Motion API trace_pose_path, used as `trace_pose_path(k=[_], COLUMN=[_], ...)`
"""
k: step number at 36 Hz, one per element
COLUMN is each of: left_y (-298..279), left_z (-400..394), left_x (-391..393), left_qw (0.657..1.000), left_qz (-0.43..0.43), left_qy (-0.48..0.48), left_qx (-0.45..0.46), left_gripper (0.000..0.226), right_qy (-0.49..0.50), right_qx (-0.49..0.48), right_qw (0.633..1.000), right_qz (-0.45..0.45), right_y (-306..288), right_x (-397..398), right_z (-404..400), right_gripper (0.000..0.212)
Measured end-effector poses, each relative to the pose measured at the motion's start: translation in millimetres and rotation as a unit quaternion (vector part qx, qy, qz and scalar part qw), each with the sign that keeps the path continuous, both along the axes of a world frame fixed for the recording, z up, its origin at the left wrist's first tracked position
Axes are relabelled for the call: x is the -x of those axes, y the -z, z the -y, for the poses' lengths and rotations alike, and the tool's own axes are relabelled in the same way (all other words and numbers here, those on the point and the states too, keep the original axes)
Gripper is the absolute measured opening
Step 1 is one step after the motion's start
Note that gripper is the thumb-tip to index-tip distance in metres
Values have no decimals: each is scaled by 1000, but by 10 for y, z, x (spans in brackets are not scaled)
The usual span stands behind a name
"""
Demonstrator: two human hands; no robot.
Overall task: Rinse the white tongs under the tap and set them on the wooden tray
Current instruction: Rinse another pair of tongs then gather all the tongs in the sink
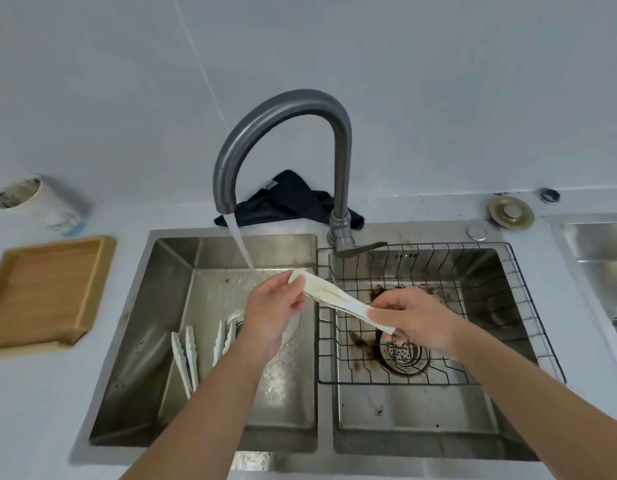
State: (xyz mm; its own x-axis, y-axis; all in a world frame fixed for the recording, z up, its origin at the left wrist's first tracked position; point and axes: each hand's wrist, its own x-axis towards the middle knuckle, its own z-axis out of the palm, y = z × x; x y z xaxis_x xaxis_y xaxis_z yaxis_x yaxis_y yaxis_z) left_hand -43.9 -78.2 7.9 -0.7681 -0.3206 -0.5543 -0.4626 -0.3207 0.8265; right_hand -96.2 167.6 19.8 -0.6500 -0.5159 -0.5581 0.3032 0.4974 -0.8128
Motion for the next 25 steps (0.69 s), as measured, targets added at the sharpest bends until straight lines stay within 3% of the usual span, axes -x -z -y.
trace_pose_path(k=[9, 17, 25], left_y=[-4, 53, 76], left_z=[311, 473, 591], left_x=[-89, -75, -38], left_qw=[992, 973, 966], left_qz=[4, 18, 5], left_qy=[-91, -180, -194], left_qx=[-91, -144, -168], left_gripper=[23, 17, 28], right_qy=[23, 36, 58], right_qx=[5, 7, 5], right_qw=[997, 994, 993], right_qz=[67, 99, 105], right_y=[-36, -66, -99], right_x=[-131, -176, -228], right_z=[534, 895, 1193], right_gripper=[18, 22, 21])
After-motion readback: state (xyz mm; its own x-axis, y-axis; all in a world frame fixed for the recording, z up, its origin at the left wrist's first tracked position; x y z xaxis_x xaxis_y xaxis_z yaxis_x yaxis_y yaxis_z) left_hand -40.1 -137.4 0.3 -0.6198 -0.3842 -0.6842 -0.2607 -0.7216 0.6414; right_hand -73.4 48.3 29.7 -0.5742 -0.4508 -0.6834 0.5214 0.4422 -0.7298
